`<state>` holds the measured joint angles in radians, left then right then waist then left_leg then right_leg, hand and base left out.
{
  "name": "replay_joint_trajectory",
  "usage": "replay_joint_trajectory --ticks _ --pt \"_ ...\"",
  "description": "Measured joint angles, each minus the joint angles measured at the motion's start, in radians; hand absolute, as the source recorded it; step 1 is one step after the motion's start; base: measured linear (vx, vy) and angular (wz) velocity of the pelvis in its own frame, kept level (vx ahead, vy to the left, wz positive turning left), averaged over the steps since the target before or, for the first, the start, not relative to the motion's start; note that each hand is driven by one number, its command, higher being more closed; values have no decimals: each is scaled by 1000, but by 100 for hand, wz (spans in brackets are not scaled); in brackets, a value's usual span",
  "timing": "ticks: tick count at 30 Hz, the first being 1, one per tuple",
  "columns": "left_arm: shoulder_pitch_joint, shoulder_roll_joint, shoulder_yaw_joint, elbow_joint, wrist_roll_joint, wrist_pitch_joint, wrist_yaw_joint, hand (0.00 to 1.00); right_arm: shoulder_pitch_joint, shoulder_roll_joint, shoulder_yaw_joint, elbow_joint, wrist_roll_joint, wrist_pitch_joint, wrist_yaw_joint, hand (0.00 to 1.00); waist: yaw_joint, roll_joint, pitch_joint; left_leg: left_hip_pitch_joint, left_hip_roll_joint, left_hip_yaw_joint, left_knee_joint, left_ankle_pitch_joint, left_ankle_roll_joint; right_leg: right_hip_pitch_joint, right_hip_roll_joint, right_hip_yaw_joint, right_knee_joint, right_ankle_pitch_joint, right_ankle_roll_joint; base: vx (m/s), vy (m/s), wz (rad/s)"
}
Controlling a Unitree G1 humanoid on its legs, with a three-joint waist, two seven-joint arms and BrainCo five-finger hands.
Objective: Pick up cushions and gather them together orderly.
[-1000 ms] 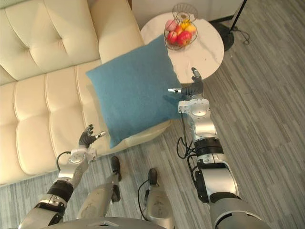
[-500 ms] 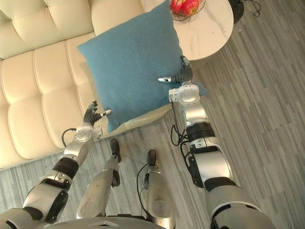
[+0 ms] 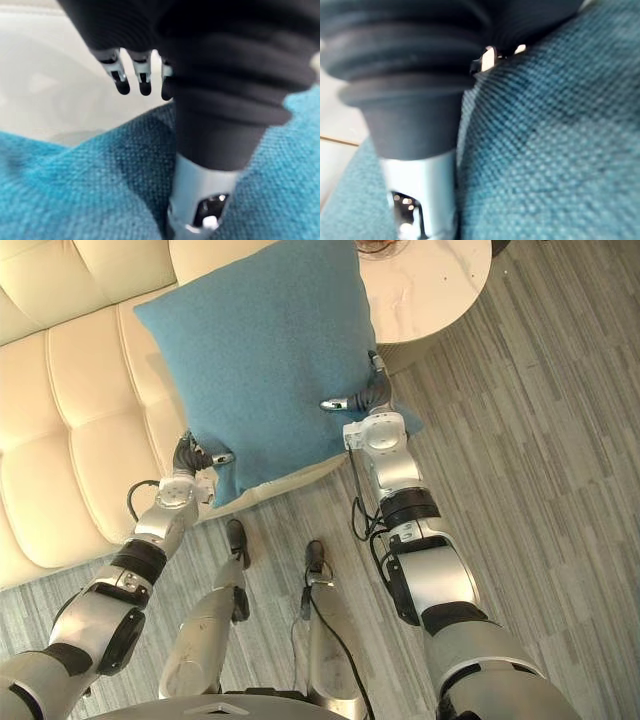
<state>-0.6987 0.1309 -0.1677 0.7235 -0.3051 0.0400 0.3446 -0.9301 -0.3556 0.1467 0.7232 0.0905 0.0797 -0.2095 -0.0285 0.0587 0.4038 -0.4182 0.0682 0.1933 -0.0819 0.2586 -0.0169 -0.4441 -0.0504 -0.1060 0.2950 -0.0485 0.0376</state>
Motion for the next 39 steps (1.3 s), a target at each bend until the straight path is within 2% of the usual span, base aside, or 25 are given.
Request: replay_joint_trajectory --ticks 7,12,14,20,24,30,34,39 --pt "-47 22 17 0 -88 0 0 100 -4 -7 31 -24 58 -33 4 100 -9 -10 13 0 5 9 0 3 -4 -10 5 11 11 -4 -1 -1 -28 -4" --pt "-66 29 20 -3 -110 0 0 100 16 -9 49 -72 98 -45 5 100 -12 -13 15 8 7 15 0 6 -8 -9 5 15 17 -5 -2 -2 -4 -1" --pt "-74 33 22 -10 -124 -3 0 100 36 -6 49 -101 108 -57 5 100 -12 -21 27 24 7 25 0 4 -10 -3 5 22 28 -9 -5 -28 -45 -9" --pt "-67 50 20 -98 -126 -3 2 100 167 -4 32 -245 158 -57 5 100 -11 -21 47 68 7 22 0 -6 -24 41 2 14 38 -25 -9 -7 -46 4" --pt "-37 59 18 -191 -123 -2 3 100 277 35 -7 -340 206 -57 5 100 -13 -21 47 98 6 18 0 -10 -28 74 0 10 35 -33 -9 37 -40 5" --pt "90 63 6 -367 -100 -3 4 100 455 88 -12 -484 259 -56 6 100 -36 -20 44 168 0 -12 0 -14 -34 164 -7 -16 21 -54 -9 71 -49 12" --pt "193 64 4 -493 -37 -1 1 100 542 95 -13 -610 218 -48 14 100 -42 -19 42 215 0 -31 0 -24 -44 232 -4 -27 -11 -54 -9 53 -23 10" --pt "385 50 9 -681 39 -1 -10 100 673 163 -26 -721 165 -47 31 100 -45 -14 -46 226 -4 -58 0 -31 -34 272 0 -49 -45 -56 -7 76 -13 16"
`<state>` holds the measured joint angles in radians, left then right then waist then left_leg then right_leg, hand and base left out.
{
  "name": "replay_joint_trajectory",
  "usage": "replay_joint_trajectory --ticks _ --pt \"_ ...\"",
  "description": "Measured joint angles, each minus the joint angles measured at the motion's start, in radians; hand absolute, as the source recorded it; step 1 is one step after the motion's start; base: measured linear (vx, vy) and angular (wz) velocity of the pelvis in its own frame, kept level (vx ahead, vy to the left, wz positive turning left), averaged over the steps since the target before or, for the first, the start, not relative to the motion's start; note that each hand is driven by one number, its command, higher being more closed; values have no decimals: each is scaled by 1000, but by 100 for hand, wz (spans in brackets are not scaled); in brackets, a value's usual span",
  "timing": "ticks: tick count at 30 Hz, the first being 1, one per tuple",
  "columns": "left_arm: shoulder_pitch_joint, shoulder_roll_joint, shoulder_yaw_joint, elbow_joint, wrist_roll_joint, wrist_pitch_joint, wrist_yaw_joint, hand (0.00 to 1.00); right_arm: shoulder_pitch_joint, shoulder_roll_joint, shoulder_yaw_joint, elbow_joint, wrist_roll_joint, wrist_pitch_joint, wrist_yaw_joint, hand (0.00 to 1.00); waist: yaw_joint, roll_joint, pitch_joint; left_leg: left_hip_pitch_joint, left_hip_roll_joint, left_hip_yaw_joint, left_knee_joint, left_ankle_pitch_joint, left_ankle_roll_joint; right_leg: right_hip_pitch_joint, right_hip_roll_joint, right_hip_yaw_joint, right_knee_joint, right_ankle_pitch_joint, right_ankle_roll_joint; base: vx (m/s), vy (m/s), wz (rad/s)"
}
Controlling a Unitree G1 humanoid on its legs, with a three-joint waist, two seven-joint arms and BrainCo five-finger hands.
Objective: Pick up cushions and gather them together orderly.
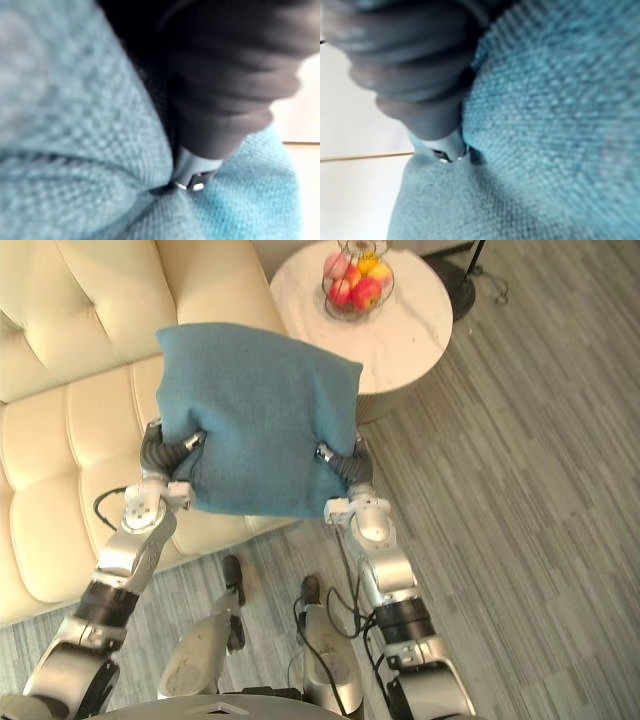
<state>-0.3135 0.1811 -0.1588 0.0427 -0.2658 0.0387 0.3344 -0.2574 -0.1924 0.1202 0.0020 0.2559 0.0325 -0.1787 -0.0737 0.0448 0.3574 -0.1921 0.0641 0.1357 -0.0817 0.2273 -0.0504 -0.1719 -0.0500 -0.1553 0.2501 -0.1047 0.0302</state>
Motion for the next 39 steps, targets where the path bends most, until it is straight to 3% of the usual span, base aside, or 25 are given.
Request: replay_joint_trajectory --ticks 4,6,9,14,23,28,29,31,32,33,36,38,39 --pt "167 -32 21 -133 14 -2 -15 100 78 54 -11 -81 -34 0 23 100 12 2 -55 56 -7 -7 0 1 0 72 -5 -6 -29 -1 1 68 -16 7" --pt "249 -61 28 -174 12 -4 -21 100 128 73 -10 -137 -51 -1 27 100 16 15 -121 57 -6 -23 0 -1 -2 82 -3 -16 -40 -1 1 17 -12 11" --pt "364 -90 33 -261 13 -15 -35 100 167 108 -7 -182 -51 -9 33 100 22 27 -155 92 2 -22 -6 -34 -8 121 5 -18 -58 -1 0 -34 -2 0" --pt "474 -113 32 -329 14 -19 -56 100 227 118 0 -190 -49 -32 48 100 38 32 -231 116 2 -26 -6 -39 -7 166 8 -23 -93 7 3 2 11 3" --pt "576 -129 58 -352 13 -22 -58 100 266 139 37 -191 -48 -37 67 100 67 32 -273 122 1 -92 -5 -26 -13 229 22 -83 -117 25 0 -5 -8 21" --pt "593 -137 102 -430 10 -25 -49 100 245 145 69 -267 -40 -43 65 100 97 42 -271 8 3 -162 -3 -10 -31 83 21 -162 41 -38 -21 -76 -81 53" --pt "576 -146 108 -433 6 -27 -42 100 214 144 63 -267 -35 -47 64 100 97 36 -273 -36 6 -97 3 -112 -54 56 -12 -217 45 -35 -27 -129 -45 109" --pt "550 -154 110 -426 1 -39 -34 100 178 144 53 -263 -36 -53 58 100 107 -6 -254 -84 0 20 103 -141 32 33 -94 -263 38 -24 -38 -118 -19 108" --pt "547 -155 112 -424 -7 -42 -30 100 162 143 53 -263 -36 -53 57 100 102 -5 -254 -97 31 103 196 -144 44 41 -126 -303 23 -14 -31 -94 -36 122" --pt "545 -164 112 -422 -7 -45 -30 100 162 141 48 -262 -36 -53 54 100 96 6 -259 -82 95 192 253 -169 32 68 -130 -355 3 -4 -26 -25 11 127" --pt "500 -182 92 -402 -17 -68 -31 100 159 138 8 -262 -38 -60 29 100 76 34 -274 -2 197 334 238 -183 8 117 -149 -462 -15 11 -4 19 175 119" --pt "456 -181 73 -372 -18 -84 -37 100 151 133 -24 -260 -41 -71 23 100 70 58 -289 45 197 335 151 -117 -50 123 -162 -496 -32 36 35 33 293 85" --pt "424 -176 67 -348 -24 -85 -42 100 150 135 -35 -253 -49 -76 20 100 64 36 -277 54 160 326 124 -95 -43 134 -189 -501 -42 57 50 28 355 64"
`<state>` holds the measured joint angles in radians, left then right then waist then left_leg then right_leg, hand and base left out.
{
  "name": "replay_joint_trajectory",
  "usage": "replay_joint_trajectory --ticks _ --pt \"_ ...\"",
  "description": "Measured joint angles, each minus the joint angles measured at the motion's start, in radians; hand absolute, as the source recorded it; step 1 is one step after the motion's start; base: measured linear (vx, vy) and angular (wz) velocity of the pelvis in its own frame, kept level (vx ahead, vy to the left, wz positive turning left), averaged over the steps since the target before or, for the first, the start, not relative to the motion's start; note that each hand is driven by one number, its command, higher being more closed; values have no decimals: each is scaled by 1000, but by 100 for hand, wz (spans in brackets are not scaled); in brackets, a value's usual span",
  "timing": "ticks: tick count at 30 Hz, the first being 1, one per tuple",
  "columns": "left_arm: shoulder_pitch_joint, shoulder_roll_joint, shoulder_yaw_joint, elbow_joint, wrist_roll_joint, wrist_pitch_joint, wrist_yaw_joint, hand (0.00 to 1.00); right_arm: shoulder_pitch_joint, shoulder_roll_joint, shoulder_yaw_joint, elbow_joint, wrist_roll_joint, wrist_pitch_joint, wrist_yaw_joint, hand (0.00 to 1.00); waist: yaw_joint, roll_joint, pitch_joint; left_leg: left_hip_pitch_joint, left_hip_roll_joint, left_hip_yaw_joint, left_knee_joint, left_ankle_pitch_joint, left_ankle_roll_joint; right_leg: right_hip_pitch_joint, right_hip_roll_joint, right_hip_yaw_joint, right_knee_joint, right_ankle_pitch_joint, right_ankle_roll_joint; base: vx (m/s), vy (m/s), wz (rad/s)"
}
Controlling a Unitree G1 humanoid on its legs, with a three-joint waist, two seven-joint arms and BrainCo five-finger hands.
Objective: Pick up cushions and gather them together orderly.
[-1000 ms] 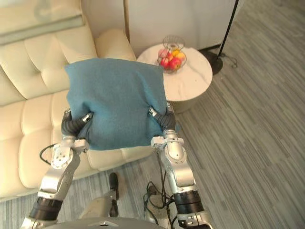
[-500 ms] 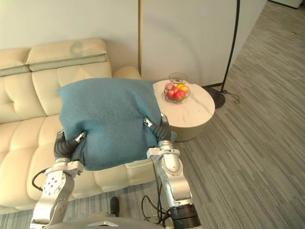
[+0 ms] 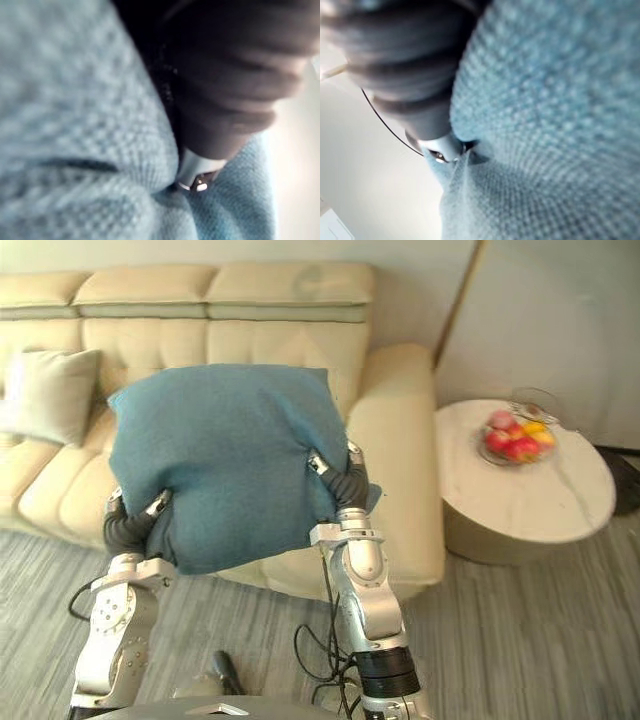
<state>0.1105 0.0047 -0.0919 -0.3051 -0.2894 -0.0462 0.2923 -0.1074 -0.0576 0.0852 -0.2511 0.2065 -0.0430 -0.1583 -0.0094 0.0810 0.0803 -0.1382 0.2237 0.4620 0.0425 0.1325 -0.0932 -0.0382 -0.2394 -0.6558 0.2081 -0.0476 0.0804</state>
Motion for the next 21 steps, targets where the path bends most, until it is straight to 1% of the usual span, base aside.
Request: replay_joint_trajectory --ticks 1,2,3,4,5,6,7,8,9,10,11,12,13,14,15,16,17,18,19,20,21 --pt "-24 16 5 29 -14 0 0 100 -4 19 -8 20 -3 0 -1 100 3 -41 5 1 -51 0 -8 -9 26 11 -36 20 -35 29 31 36 414 53" --pt "-29 30 6 45 -23 0 0 100 -15 31 -9 44 -11 0 -1 100 2 -60 10 -9 -69 1 26 -37 44 20 -57 20 -45 42 41 18 328 25" --pt "-30 37 9 58 -24 0 0 100 -23 39 -9 63 -15 0 -2 100 3 -70 13 -26 -75 0 75 -70 57 23 -76 23 -42 47 48 21 228 6" --pt "-30 34 12 75 -24 0 0 100 -25 43 -7 88 -16 1 -2 100 8 -74 16 -54 -80 3 163 -130 76 16 -101 40 -18 50 50 10 303 -5" --pt "-28 33 14 90 -23 0 0 100 -26 46 -3 125 -16 1 -2 100 13 -73 17 -74 -87 11 236 -185 96 -7 -138 72 31 54 45 0 318 -14" --pt "-27 34 18 92 -23 0 0 100 -27 48 0 145 -16 2 -2 100 15 -73 18 -80 -93 21 256 -206 106 -30 -158 98 65 59 37 -30 421 -37" --pt "-26 33 33 92 -22 0 0 100 -33 48 11 184 -15 3 -3 100 16 -68 22 -88 -105 44 272 -237 125 -111 -195 160 164 96 -29 -36 352 -40" --pt "-27 34 39 92 -22 0 0 100 -37 48 14 196 -15 3 -3 100 15 -63 29 -86 -105 55 272 -242 133 -143 -201 188 199 123 -71 -43 404 -47" --pt "-27 34 47 92 -22 0 0 100 -40 49 16 206 -15 4 -3 100 9 -57 44 -80 -110 61 266 -255 134 -196 -203 252 262 154 -120 -19 239 -21" --pt "-27 35 51 92 -22 1 0 100 -40 49 18 210 -15 4 -3 100 -3 -56 59 -71 -115 56 260 -262 144 -224 -188 313 314 128 -113 -1 232 0" --pt "-27 34 51 92 -21 5 1 100 -40 48 19 211 -15 4 -3 100 -22 -58 73 -58 -126 43 236 -265 147 -259 -119 411 383 25 -66 13 154 19" --pt "-27 34 50 92 -21 7 1 100 -41 46 19 211 -15 4 -3 100 -31 -60 75 -47 -141 34 207 -263 146 -283 -56 451 398 -35 -48 25 127 17" --pt "-27 35 51 92 -21 7 1 100 -42 44 19 211 -15 4 -2 100 -35 -60 76 -36 -150 34 181 -258 142 -291 -21 457 383 -62 -44 66 131 8" --pt "-27 35 52 92 -20 7 1 100 -42 41 21 212 -12 4 -2 100 -44 -61 76 -6 -176 46 125 -244 129 -300 47 439 310 -84 -45 86 106 2" --pt "-27 35 53 92 -20 7 1 100 -44 41 21 212 -12 4 -2 100 -48 -62 77 9 -189 58 104 -243 127 -304 70 419 268 -84 -49 177 117 -12" --pt "-27 34 59 90 -19 7 1 100 -56 41 24 219 -9 4 -2 100 -53 -61 80 38 -210 64 69 -243 127 -316 119 384 155 -67 -61 168 60 -13" --pt "-28 35 61 88 -17 7 1 100 -58 40 26 224 -7 4 -1 100 -60 -60 80 50 -217 64 55 -243 127 -317 138 373 100 -47 -60 248 52 -4" --pt "-27 37 61 79 -10 7 1 100 -59 36 27 225 1 4 0 100 -73 -63 79 65 -229 58 36 -244 127 -330 160 373 45 -15 -52 204 16 20" --pt "-27 40 60 71 -8 7 -2 100 -59 32 27 224 2 3 1 100 -82 -67 77 75 -241 54 23 -245 126 -341 169 390 27 7 -50 231 4 36" --pt "-27 45 55 67 -5 7 -5 100 -58 26 27 220 2 3 1 100 -95 -68 76 85 -251 43 22 -250 124 -352 182 431 11 40 -61 287 -26 56" --pt "-27 42 44 66 -2 7 -12 100 -49 12 27 216 3 2 1 100 -114 -67 77 99 -255 21 53 -288 109 -349 190 455 24 73 -100 511 -88 53"
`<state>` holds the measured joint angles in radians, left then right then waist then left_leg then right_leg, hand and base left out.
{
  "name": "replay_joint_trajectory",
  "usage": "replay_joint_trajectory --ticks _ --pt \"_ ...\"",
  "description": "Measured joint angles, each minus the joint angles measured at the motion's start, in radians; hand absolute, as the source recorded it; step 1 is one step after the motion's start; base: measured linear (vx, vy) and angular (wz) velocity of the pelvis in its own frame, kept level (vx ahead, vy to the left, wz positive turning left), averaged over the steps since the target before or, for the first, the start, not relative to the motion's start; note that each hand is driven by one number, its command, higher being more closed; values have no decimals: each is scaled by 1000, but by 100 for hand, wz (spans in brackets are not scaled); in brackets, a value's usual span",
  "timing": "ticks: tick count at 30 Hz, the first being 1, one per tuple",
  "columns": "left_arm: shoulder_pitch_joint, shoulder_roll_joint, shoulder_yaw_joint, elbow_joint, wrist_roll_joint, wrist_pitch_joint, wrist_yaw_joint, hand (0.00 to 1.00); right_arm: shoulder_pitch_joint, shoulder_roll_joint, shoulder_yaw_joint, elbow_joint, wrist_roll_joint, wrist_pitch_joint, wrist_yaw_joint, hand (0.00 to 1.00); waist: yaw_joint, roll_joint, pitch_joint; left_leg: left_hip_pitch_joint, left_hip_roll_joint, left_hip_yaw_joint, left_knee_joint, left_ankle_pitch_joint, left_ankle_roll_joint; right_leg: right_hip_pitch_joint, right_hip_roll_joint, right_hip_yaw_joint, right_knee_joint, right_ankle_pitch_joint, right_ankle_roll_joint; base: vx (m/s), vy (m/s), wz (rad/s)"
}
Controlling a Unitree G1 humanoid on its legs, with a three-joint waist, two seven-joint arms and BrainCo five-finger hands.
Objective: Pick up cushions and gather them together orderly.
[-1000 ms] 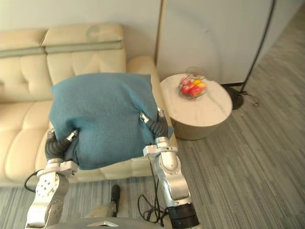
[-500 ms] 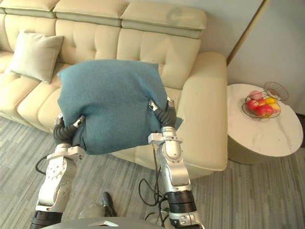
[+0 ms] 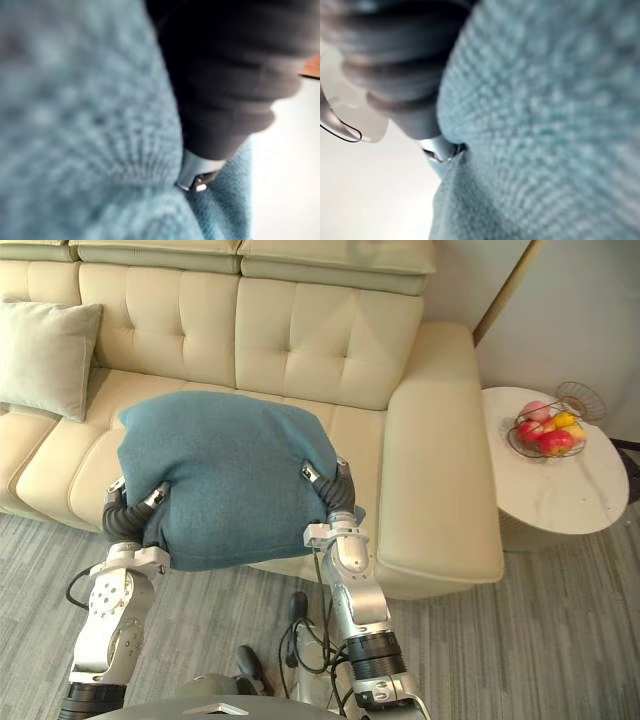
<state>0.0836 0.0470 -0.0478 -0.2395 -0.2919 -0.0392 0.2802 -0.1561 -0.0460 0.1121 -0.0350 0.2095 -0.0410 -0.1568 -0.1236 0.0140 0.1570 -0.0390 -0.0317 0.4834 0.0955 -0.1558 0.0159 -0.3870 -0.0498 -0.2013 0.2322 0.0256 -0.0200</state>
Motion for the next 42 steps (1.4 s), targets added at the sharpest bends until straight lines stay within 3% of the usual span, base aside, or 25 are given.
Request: replay_joint_trajectory --ticks 2,3,5,6,7,9,12,14,15,16,17,18,20,27,31,34,42 --pt "8 -10 -9 -8 -1 0 -4 100 41 -5 1 -35 1 0 0 100 6 1 -1 23 12 -4 64 -55 -30 38 6 -30 22 -3 -19 524 -103 25" --pt "27 -24 -16 -25 -7 0 -4 100 76 0 2 -75 2 1 0 100 13 21 1 -19 69 3 227 -95 -44 68 24 -36 20 -20 -49 516 -127 1" --pt "30 -39 -17 -27 -25 1 -5 100 107 -9 3 -126 4 5 0 100 26 24 3 -135 174 6 583 -50 -43 122 36 -34 -5 -31 -67 539 -125 -14" --pt "30 -49 -27 -27 -36 2 -5 100 127 -21 1 -160 12 7 0 100 46 24 3 -177 228 -6 735 -48 -47 163 42 -20 -22 -36 -73 444 -28 -38" --pt "32 -54 -44 -28 -52 3 -10 100 162 -25 -11 -216 21 7 -4 100 60 25 3 -200 262 -47 821 -48 -48 227 43 1 -50 -40 -77 428 2 -39" --pt "34 -61 -46 -59 -61 3 -14 100 186 -24 -14 -271 21 5 -6 100 65 27 2 -211 285 -92 837 -50 -47 294 37 37 -76 -57 -75 426 91 -41" --pt "29 -60 -46 -131 -79 2 -28 100 187 -24 -18 -313 24 -7 -7 100 67 27 2 -266 300 -126 768 -70 -40 347 4 88 -85 -102 -35 337 212 -45" --pt "28 -65 -47 -150 -79 0 -36 100 192 -22 -19 -313 31 -23 -7 100 77 26 2 -292 275 -133 528 -72 -50 369 -55 112 -55 -133 11 325 361 -43" --pt "30 -68 -49 -153 -79 0 -38 100 198 -23 -19 -313 31 -24 -7 100 83 32 -1 -264 245 -169 337 -8 -51 369 -77 121 -19 -161 53 337 481 -81" --pt "53 -83 -56 -170 -79 -1 -39 100 211 -31 -17 -312 32 -25 -5 100 102 81 -19 -223 247 -296 128 270 -86 365 -71 160 26 -235 122 281 415 -89" --pt "63 -79 -55 -173 -78 -3 -40 100 214 -25 -14 -300 32 -24 -2 100 109 74 -26 -202 240 -324 141 191 -155 364 -81 178 36 -271 149 337 494 -75" --pt "70 -66 -53 -166 -78 -2 -40 100 234 19 -14 -272 32 -19 0 100 104 25 -25 -212 178 -347 179 180 -141 350 -138 203 51 -269 152 157 213 -37" --pt "93 -61 -51 -166 -78 -2 -37 100 236 45 -9 -245 30 -7 3 100 111 15 -21 -208 161 -389 216 129 -132 351 -148 233 39 -230 141 127 172 -40" --pt "143 -34 -53 -138 -77 -2 -38 100 219 43 2 -142 19 11 16 100 100 -16 -29 -150 162 -294 140 78 -124 293 -145 405 -98 -92 149 -12 118 -85" --pt "142 -25 -58 -103 -77 4 -42 100 222 35 -1 -96 19 14 16 100 75 -17 -30 -137 151 -271 92 66 -118 239 -133 435 -150 -3 136 -91 65 -92" --pt "138 -26 -69 -66 -73 16 -45 100 225 23 -10 -65 19 18 16 100 55 -17 -30 -114 152 -261 74 73 -117 237 -128 444 -157 0 139 -35 -16 -36" --pt "91 -25 -72 -11 -56 19 -42 100 188 1 -16 -18 -22 18 15 100 50 -1 -37 -103 155 -262 -67 181 -128 191 -110 442 -195 23 161 -29 -63 -5"
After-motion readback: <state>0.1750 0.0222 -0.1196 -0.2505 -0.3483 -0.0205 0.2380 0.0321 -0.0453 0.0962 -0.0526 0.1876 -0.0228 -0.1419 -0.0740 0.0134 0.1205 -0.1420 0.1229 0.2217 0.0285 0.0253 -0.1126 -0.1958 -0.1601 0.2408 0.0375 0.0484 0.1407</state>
